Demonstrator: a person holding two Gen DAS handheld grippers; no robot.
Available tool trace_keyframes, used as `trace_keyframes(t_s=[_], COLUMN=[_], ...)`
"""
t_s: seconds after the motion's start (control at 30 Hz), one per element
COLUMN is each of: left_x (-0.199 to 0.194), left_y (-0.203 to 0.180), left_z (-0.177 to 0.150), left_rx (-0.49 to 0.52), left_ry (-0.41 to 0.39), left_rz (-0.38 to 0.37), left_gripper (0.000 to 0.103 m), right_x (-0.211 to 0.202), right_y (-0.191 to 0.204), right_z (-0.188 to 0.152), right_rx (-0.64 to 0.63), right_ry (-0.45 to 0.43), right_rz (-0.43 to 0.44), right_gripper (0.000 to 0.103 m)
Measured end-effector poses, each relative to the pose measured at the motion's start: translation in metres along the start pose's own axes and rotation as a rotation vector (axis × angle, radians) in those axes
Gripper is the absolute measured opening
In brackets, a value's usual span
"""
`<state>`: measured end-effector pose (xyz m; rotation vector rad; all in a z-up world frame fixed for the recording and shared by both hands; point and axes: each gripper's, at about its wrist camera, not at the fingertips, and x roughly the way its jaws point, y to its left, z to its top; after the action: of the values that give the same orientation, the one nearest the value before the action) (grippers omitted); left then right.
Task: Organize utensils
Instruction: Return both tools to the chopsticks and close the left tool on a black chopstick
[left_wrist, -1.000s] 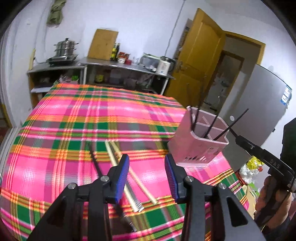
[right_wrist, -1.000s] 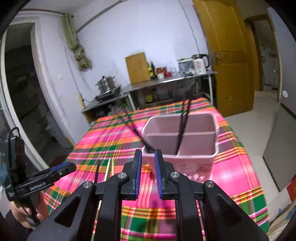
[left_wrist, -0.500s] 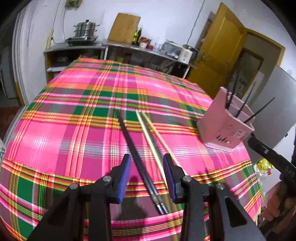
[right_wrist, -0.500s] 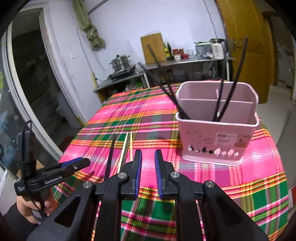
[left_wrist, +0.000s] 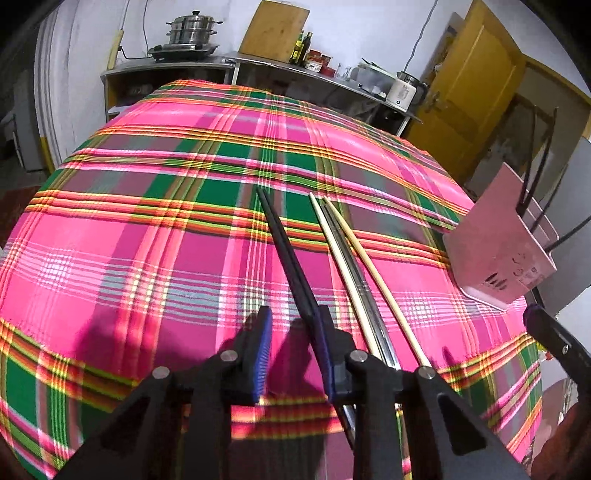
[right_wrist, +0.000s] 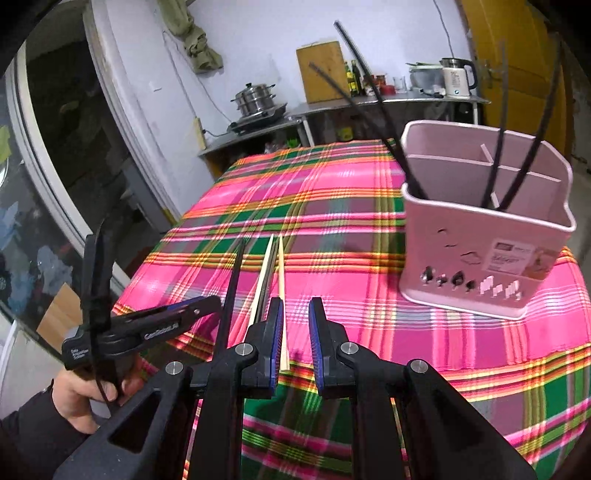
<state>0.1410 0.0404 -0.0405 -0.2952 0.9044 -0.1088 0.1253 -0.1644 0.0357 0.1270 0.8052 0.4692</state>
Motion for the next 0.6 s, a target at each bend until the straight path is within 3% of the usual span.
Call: trace_keyframes(t_s=[0.6], left_x=[0.0], left_y=[0.006], left_z=[-0.003], left_rx=[0.026], left_ry=[-0.032], left_rz=[0.108], left_gripper=[0.024], right_x=[0.027], right_y=[0.009], right_z=[-0.004], right_rx=[-0.016], right_ry=[0.05], right_rz=[0.028], right_gripper=[0.014])
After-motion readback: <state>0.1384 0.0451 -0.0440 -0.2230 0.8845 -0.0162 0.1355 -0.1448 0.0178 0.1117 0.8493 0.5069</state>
